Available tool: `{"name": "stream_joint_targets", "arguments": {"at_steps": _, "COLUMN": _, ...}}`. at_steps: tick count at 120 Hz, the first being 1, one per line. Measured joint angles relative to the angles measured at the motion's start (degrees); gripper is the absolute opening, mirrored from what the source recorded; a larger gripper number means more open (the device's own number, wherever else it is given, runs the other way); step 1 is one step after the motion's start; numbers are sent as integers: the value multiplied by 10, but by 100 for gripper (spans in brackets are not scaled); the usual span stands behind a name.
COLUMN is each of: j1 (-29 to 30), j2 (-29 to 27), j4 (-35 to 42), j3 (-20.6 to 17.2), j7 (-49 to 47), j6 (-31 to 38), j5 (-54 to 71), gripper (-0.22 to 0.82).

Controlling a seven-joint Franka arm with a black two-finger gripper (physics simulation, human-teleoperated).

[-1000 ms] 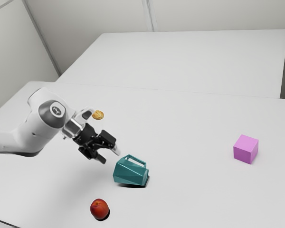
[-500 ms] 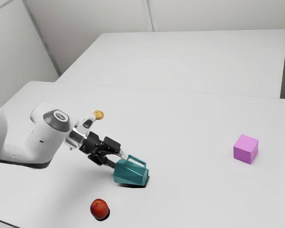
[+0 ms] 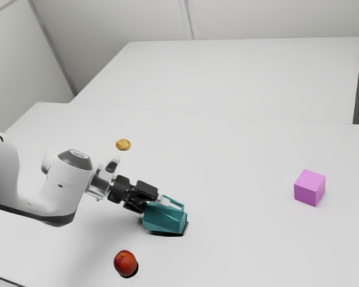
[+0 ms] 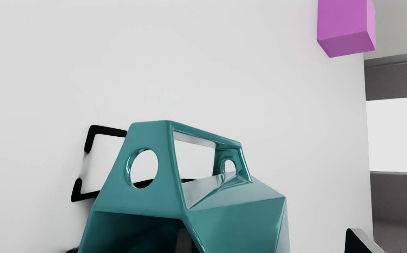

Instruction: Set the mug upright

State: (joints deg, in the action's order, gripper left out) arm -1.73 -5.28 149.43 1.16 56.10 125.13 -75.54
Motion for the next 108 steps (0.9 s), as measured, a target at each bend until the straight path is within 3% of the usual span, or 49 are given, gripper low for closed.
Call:
{"name": "stream_joint_targets", "arguments": {"at_steps": 34, "j1": 0, "j2": 0, "j4": -1, "j3": 1, "j7": 54, "j6": -3, "j5": -12, "gripper": 0}}
{"name": "stream_joint_targets", "arguments": {"at_steps": 70, "j1": -5, "j2": -16, "j4": -2, "j3": 0, "j7": 85, "j6": -1, "j5": -12, "gripper": -13}}
{"name": "stream_joint_targets", "arguments": {"at_steps": 108, "j1": -8, "j2": -37, "j4": -30, "j3": -4, "j7": 91, "j6": -1, "j5": 21, "gripper": -16}}
